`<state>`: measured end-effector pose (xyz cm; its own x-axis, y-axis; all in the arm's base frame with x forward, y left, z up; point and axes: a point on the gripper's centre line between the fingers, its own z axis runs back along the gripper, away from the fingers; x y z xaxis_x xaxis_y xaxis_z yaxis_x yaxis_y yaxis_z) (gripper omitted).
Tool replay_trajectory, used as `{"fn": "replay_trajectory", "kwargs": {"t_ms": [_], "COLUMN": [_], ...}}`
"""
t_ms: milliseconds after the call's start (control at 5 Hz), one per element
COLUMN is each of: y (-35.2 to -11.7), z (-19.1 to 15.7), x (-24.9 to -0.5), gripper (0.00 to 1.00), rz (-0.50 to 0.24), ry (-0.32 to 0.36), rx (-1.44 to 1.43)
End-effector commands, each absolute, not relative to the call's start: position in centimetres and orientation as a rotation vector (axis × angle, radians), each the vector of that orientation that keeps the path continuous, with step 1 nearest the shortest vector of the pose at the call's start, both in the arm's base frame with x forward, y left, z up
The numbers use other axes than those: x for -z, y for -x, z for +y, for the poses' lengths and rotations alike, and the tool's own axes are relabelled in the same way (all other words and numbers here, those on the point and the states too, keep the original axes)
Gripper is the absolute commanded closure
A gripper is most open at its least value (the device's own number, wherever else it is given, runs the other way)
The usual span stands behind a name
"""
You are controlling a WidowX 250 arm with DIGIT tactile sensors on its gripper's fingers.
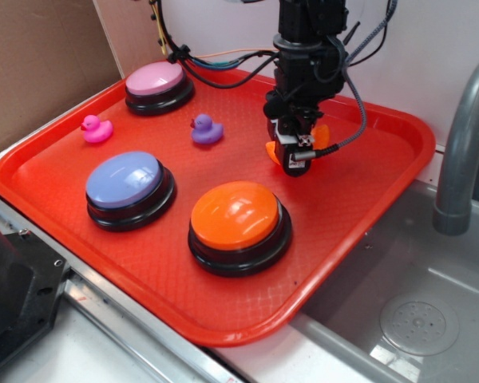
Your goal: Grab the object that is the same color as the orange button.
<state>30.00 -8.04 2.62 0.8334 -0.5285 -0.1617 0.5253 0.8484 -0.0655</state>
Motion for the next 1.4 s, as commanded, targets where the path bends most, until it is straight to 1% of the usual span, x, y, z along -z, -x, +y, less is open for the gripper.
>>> {"fn": "replay_trajectory", "kwargs": {"t_ms": [0,200,400,600,800,1000,1200], "y": [-26.0,-23.0,-20.3,-18.8,-16.9,-15.2,-15.1], "z": [-2.7,-1.0,-0.6,-1.0,-0.9,-0.1,0.1], "x": [-11.4,-14.8,-17.1,-18.8,-20.1,-22.0,-22.1], "gripper": [1.0,1.0,1.0,1.0,1.0,1.0,1.0], "rz": [0.127,0.109,0.076,0.051,0.051,0.029,0.029], "ry": [0.026,0.006,0.013,-0.016,-0.025,0.003,0.002], "rx": [0.362,0.248,0.199,0.168,0.069,0.013,-0.003]}}
